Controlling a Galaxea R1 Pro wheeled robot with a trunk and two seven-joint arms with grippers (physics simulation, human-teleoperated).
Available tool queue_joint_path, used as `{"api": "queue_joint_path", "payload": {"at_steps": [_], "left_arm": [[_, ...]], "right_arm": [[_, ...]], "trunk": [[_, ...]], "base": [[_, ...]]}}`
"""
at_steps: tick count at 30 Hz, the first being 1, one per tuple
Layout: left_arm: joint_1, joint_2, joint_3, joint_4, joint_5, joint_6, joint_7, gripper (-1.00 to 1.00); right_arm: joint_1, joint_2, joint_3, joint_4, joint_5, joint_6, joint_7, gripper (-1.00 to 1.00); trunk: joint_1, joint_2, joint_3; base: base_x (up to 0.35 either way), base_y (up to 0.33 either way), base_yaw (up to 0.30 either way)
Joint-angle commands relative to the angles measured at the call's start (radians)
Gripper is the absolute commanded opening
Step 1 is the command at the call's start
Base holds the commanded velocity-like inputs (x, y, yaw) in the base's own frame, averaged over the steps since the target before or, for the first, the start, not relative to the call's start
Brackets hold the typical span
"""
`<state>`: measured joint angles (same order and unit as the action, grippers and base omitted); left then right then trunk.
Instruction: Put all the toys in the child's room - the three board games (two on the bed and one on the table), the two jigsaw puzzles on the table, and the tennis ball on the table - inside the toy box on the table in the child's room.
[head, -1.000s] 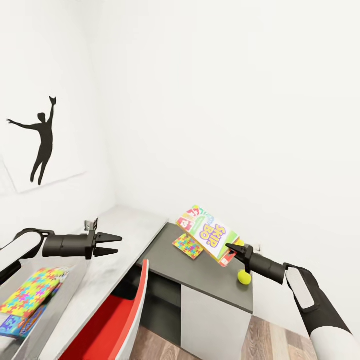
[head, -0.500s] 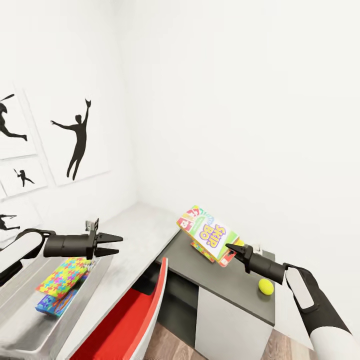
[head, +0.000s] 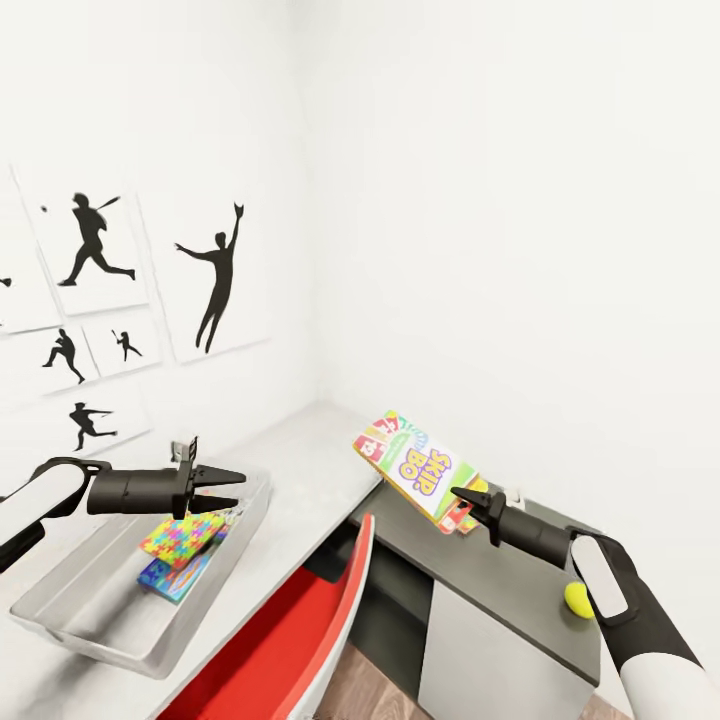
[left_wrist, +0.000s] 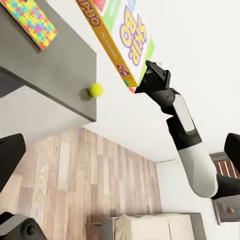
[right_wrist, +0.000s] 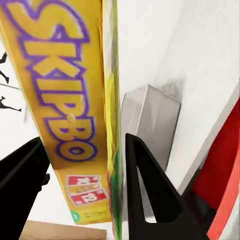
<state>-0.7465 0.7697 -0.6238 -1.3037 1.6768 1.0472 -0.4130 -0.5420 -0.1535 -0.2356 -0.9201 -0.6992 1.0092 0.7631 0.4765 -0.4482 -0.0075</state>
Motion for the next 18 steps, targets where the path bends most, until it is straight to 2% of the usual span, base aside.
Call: {"api": "queue_joint_path", "payload": {"at_steps": [1,7,14,18], "left_arm": [[-0.002,0.000,-0.004,0.001,-0.006,0.000,-0.009,1.00],[-0.002,-0.001,-0.004,0.002,-0.006,0.000,-0.009,1.00],[-0.002,-0.001,-0.005,0.001,-0.005,0.000,-0.010,1.00],[-0.002,-0.001,-0.005,0.001,-0.005,-0.001,-0.009,1.00]], "right_arm": [[-0.001,0.000,-0.002,0.000,-0.003,0.006,0.006,-1.00],[-0.001,0.000,-0.002,0.000,-0.003,0.006,0.006,-1.00],[-0.001,0.000,-0.002,0.000,-0.002,0.005,0.007,-1.00],[-0.001,0.000,-0.002,0.000,-0.003,-0.023,0.009,-1.00]], "trunk": [[-0.004,0.006,0.002],[-0.027,0.048,0.018],[-0.027,0.048,0.015],[-0.027,0.048,0.013]], "base": [[0.000,0.000,0.286],[0.000,0.000,0.286],[0.000,0.000,0.286],[0.000,0.000,0.286]]}}
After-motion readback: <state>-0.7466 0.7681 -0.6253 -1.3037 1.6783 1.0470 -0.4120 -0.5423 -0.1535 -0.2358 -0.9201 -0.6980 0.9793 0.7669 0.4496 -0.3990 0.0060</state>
